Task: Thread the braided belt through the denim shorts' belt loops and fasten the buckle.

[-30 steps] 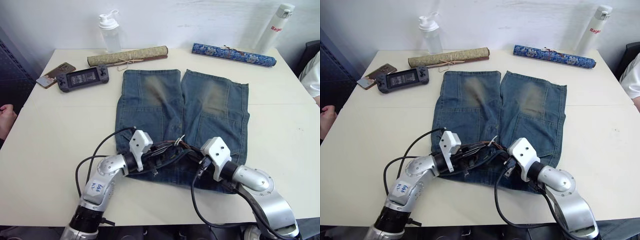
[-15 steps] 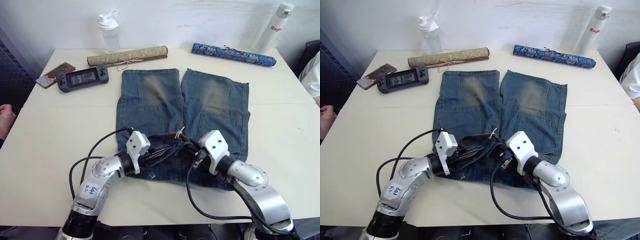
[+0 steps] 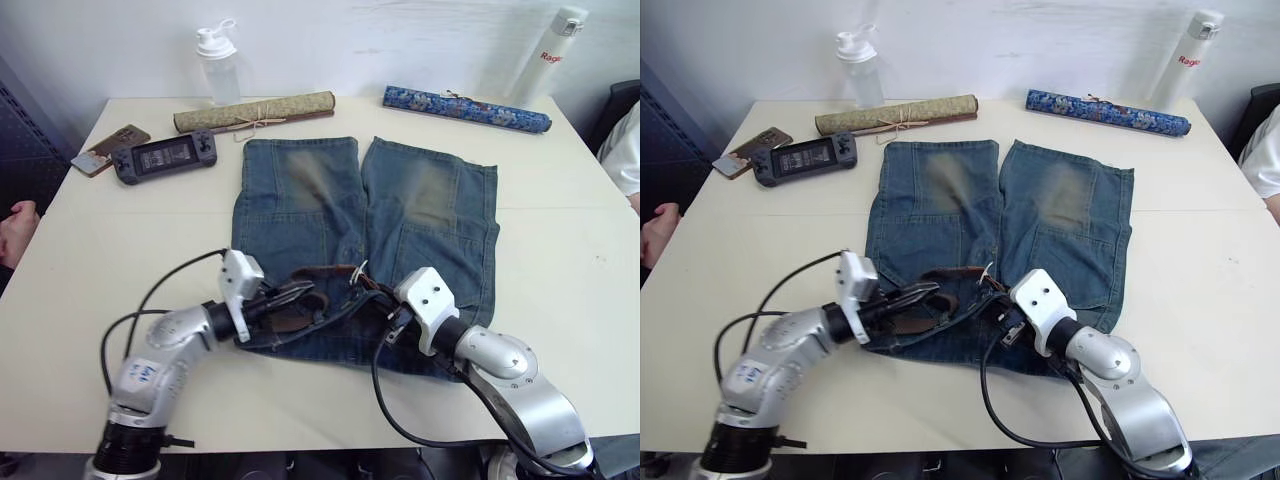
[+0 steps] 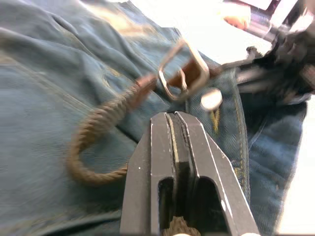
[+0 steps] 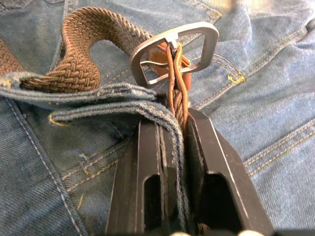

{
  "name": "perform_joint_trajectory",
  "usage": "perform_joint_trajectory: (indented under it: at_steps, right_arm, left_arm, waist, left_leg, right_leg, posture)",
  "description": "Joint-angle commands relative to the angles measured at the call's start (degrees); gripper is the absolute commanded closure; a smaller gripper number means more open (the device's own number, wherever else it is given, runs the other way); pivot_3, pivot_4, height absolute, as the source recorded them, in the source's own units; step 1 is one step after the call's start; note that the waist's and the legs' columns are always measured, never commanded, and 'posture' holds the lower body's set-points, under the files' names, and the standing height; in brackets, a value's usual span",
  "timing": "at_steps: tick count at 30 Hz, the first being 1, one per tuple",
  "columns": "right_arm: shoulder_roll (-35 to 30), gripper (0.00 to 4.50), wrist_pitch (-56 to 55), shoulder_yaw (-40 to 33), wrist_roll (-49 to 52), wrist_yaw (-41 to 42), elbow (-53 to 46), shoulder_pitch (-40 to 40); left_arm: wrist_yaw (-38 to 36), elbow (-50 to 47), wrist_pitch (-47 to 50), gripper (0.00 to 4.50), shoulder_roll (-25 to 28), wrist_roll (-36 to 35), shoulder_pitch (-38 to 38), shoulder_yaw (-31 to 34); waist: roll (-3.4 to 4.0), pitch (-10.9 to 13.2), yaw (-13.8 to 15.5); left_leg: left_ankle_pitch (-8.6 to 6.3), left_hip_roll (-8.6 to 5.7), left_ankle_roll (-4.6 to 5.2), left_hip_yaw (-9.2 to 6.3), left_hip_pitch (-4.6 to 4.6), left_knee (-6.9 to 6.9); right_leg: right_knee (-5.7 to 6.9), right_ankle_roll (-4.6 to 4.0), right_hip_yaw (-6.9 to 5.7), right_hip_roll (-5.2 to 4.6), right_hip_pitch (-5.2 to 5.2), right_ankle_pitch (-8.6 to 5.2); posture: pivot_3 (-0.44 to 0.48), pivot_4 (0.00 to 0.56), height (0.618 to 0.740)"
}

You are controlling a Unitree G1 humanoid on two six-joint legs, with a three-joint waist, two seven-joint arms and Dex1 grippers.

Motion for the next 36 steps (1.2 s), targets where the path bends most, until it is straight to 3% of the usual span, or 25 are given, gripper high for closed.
perform_joint_trajectory:
  at_steps: [1, 4, 7, 10, 16, 26, 35, 36]
  right_arm:
    - [-1.18, 4.48, -2.81, 1.79, -2.06, -0.55, -1.15, 1.25]
    - [-2.17, 4.48, -4.51, 3.8, -4.17, -0.62, -0.09, 1.78]
    - [-2.11, 4.48, -5.33, 4.9, -5.4, -1.0, 0.94, 1.97]
    - [-2.06, 4.48, -5.74, 5.79, -6.28, -1.18, 1.46, 1.88]
    - [-2.1, 4.48, -6.02, 6.29, -7.41, -1.51, 1.08, 2.54]
    - [-1.56, 4.48, -5.88, 6.22, -8.02, -2.26, 0.58, 2.97]
    - [-1.49, 4.48, -6.1, 6.35, -8.0, -2.15, 1.01, 2.36]
    - [-1.52, 4.48, -6.11, 6.35, -8.0, -2.13, 1.03, 2.35]
  left_arm:
    - [-1.92, 1.27, 2.97, 3.81, 2.57, -4.27, -4.33, 3.06]
    - [-4.47, 4.01, 2.58, 2.59, 4.88, -2.53, -7.16, 1.25]
    - [-7.11, 9.54, -3.93, 1.14, 8.52, 8.23, -11.32, -6.52]
    - [-8.95, 17.05, -10.45, 0.1, 8.54, 15.27, -17.4, -11.83]
    - [-11.52, 30.2, -20.76, 0.1, 5.42, 23.84, -25.39, -17.3]
    - [-14.12, 34.97, -24.77, 0.1, 4.2, 30.5, -25.51, -20.62]
    - [-12.92, 35.17, -26.89, 4.13, 2.96, 31.17, -24.83, -19.15]
    - [-12.76, 35.07, -26.99, 4.36, 2.81, 31.13, -24.72, -18.94]
  waist:
    - [0.0, 0.0, -0.04]
    - [0.0, 0.0, -0.19]
    - [0.0, 0.0, -0.21]
    - [-0.01, -0.01, -0.09]
    - [-0.02, -0.02, -0.31]
    - [-0.03, -0.02, -0.52]
    - [-0.03, -0.02, -0.53]
    - [-0.03, -0.02, -0.53]
  left_leg:
    - [0.0, -0.01, 0.0, 0.0, 0.0, -0.01]
    - [0.0, -0.02, -0.01, 0.07, 0.03, -0.04]
    - [0.02, 0.0, -0.06, 0.09, 0.04, -0.07]
    - [0.03, -0.01, -0.07, 0.19, 0.06, -0.07]
    - [0.02, 0.0, -0.07, 0.2, 0.03, -0.08]
    - [0.02, 0.02, -0.06, 0.23, 0.01, -0.02]
    - [0.02, 0.02, -0.05, 0.21, 0.02, 0.0]
    - [0.02, 0.02, -0.05, 0.21, 0.02, 0.0]
  right_leg:
    - [0.0, 0.0, 0.0, 0.01, 0.01, 0.0]
    - [0.08, 0.01, -0.07, 0.06, -0.01, 0.0]
    - [0.13, 0.01, -0.18, 0.14, -0.03, -0.01]
    - [0.08, 0.01, -0.25, 0.16, -0.07, -0.01]
    - [0.13, 0.01, -0.26, 0.16, -0.08, -0.01]
    - [0.19, 0.03, -0.26, 0.16, -0.1, -0.02]
    - [0.23, 0.03, -0.27, 0.16, -0.1, -0.02]
    - [0.23, 0.03, -0.26, 0.16, -0.1, -0.02]
  posture:
    - [0.0, 0.15, 0.717]
    - [0.0, 0.15, 0.717]
    - [0.0, 0.15, 0.717]
    - [0.0, 0.15, 0.717]
    - [0.0, 0.15, 0.717]
    - [0.0, 0.15, 0.717]
    - [0.0, 0.15, 0.717]
    - [0.0, 0.15, 0.717]
